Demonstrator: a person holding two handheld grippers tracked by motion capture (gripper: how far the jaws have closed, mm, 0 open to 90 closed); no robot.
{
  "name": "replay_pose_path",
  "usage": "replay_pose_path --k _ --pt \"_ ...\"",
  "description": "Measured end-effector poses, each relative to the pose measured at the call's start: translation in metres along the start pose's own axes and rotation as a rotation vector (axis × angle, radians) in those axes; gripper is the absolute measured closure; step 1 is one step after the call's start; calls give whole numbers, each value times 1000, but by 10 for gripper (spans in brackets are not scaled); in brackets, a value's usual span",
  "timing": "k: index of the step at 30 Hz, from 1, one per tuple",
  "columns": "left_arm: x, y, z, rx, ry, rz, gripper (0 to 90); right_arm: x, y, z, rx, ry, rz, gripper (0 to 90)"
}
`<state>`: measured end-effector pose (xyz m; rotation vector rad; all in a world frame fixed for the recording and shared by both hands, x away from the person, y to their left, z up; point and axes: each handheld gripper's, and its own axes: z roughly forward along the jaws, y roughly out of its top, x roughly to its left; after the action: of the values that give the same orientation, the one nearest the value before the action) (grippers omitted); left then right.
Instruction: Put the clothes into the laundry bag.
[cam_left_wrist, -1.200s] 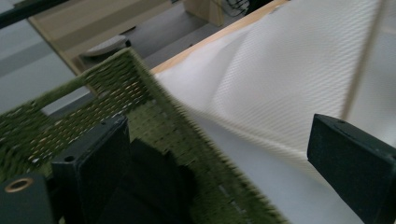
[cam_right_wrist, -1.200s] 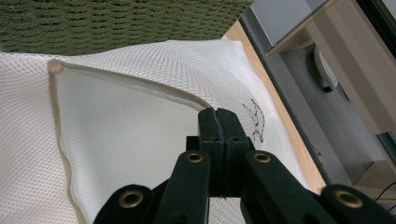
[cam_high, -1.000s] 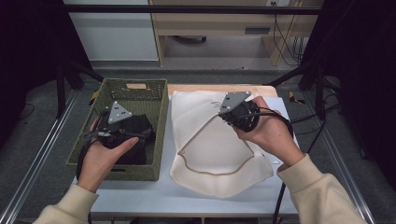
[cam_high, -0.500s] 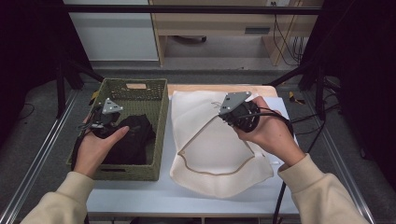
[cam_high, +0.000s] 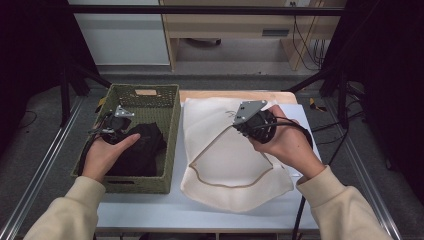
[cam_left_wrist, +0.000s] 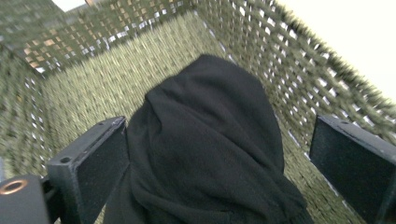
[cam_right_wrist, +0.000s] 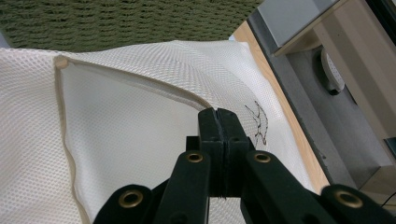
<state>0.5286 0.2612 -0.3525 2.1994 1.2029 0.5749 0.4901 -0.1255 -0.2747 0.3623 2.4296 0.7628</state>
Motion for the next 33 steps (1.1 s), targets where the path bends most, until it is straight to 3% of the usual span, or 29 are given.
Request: replay_pose_path --k 12,21,29,33 --pt "8 -10 32 105 -22 -19 48 2 -3 5 0 16 -1 900" --pt "13 -13 49 141 -39 -28 27 3 -3 9 5 27 -7 900" --pt "11 -17 58 182 -55 -1 15 4 -3 12 6 35 -7 900" --pt "13 -19 60 185 -53 -21 5 4 -2 12 5 34 -8 900"
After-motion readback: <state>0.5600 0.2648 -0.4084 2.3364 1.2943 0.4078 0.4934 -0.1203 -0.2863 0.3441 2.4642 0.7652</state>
